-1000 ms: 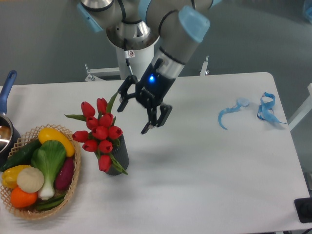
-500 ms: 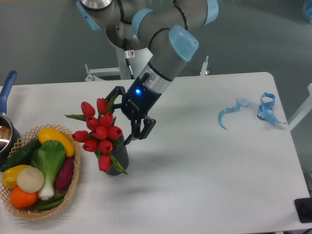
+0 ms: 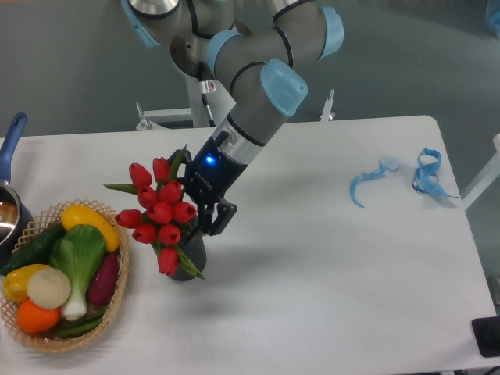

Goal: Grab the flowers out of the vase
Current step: 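Lower the gripper around the tulip stems and close it, then lift the gripped tulip bouquet up out of the vase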

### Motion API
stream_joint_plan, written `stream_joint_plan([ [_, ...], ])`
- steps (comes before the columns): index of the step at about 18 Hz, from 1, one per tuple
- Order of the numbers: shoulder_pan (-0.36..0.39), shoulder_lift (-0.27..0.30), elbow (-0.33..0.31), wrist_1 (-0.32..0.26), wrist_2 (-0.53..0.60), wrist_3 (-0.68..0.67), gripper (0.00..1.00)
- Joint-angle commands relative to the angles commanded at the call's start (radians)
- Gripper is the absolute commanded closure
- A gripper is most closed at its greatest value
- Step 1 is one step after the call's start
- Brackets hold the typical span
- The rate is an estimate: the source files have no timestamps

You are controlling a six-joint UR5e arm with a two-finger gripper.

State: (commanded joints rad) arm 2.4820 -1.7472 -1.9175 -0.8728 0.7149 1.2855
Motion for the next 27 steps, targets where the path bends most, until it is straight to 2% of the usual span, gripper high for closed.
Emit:
stream_joint_plan([
  [3, 0.002, 0.000, 0.000, -0.002, -0.014, -0.002, 0.63],
  [4, 0.003, 0.000, 0.000, -0.002, -0.015, -0.003, 0.65],
  [13, 0.017, 0.011, 0.011, -0.003, -0.017, -0.020, 0.69],
  [24, 0.037, 0.141, 0.029, -0.006, -0.083, -0.176, 0.69],
  [27, 0.043, 0.170, 0.052, -0.008, -0.084, -0.244, 0.69],
])
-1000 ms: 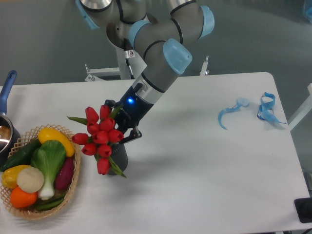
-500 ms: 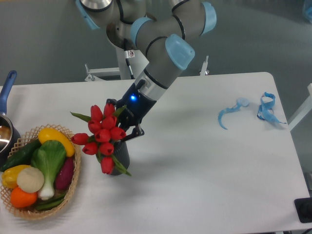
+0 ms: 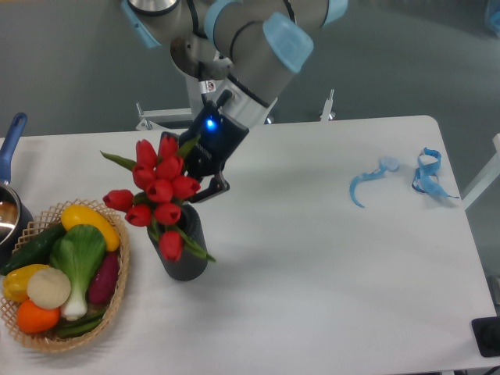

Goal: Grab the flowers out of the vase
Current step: 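Lift the gripped tulip bouquet up out of the vase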

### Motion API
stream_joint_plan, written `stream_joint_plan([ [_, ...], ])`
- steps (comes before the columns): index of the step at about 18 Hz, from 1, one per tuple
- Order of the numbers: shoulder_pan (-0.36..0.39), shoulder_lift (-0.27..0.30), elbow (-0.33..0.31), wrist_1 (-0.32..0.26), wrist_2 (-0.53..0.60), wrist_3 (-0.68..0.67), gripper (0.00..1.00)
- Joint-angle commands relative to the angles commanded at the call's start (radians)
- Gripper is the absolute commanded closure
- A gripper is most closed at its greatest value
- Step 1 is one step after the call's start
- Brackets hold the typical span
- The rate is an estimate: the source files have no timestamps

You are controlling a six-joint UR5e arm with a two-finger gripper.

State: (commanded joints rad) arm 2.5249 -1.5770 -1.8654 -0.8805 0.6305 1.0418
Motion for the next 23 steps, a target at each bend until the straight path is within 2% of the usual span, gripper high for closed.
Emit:
stream_joint_plan([
  [8, 0.043, 0.023, 0.118, 0.002, -0.044, -0.186, 0.69],
  [13, 0.064, 0.049, 0.129, 0.000, -0.051, -0.249, 0.69],
  [15, 0.084, 0.049, 0.129, -0.002, -0.043, -0.249, 0.69],
  [18, 0.161, 0.045, 0.130, 0.000, -0.038, -0.229, 0.69],
  [23, 0.250, -0.017, 0.141, 0.000, -0.034, -0.083, 0.69],
])
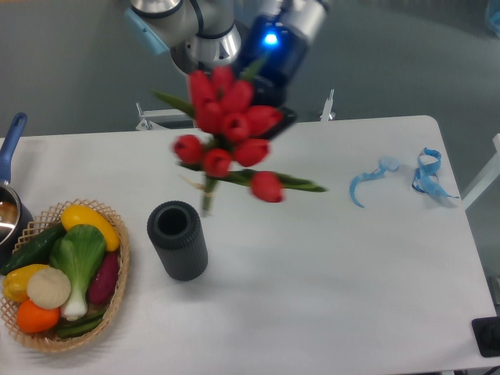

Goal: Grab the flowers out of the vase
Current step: 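Lift the gripped tulip bouquet up out of the vase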

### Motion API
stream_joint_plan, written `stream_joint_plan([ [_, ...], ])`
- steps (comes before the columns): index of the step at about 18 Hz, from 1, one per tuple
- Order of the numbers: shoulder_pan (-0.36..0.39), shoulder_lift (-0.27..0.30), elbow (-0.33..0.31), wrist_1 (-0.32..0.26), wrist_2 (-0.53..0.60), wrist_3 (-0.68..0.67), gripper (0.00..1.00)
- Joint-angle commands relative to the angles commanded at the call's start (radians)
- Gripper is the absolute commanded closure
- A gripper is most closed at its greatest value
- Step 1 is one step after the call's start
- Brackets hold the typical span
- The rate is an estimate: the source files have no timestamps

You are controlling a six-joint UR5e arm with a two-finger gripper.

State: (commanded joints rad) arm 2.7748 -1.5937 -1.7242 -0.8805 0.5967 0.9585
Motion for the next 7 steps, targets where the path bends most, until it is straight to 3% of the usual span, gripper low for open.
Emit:
stream_joint_plan([
  [7, 0.046, -0.029, -0.009, 0.000, 0.002, 0.052, 0.69],
])
